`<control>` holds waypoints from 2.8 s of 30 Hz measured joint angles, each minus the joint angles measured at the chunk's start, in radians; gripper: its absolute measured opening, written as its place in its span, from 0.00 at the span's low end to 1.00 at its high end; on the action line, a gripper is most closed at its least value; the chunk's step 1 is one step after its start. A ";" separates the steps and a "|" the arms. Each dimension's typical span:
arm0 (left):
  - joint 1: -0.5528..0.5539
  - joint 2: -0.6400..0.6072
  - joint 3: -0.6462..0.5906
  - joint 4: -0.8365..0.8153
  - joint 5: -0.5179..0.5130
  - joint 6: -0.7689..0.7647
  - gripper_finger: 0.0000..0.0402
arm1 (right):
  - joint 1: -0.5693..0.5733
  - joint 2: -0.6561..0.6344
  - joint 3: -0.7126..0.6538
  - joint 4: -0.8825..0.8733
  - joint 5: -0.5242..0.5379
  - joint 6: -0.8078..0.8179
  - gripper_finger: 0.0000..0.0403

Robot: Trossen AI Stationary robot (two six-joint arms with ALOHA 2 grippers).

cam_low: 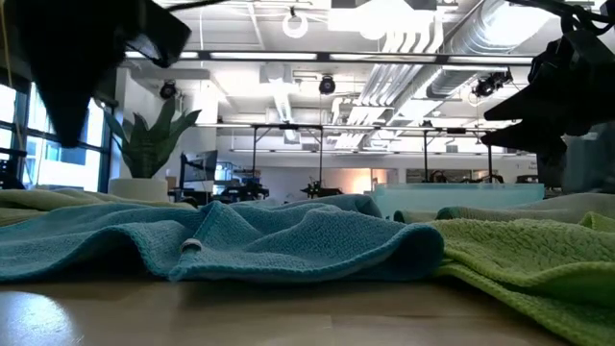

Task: Fold microfiber towels
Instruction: Adjust the left green microfiber cloth, then adjust the yellow microfiber cloth

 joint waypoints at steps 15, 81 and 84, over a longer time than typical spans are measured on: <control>0.225 -0.115 -0.240 0.281 -0.031 0.305 0.39 | 0.000 0.000 0.000 0.000 0.000 0.000 0.54; -0.349 -0.158 -0.263 0.412 0.178 -0.613 0.39 | 0.000 0.001 0.000 0.000 -0.003 0.000 0.54; -0.384 -0.113 -0.264 0.469 0.251 -0.665 0.39 | 0.000 -0.001 0.000 0.000 -0.003 0.000 0.54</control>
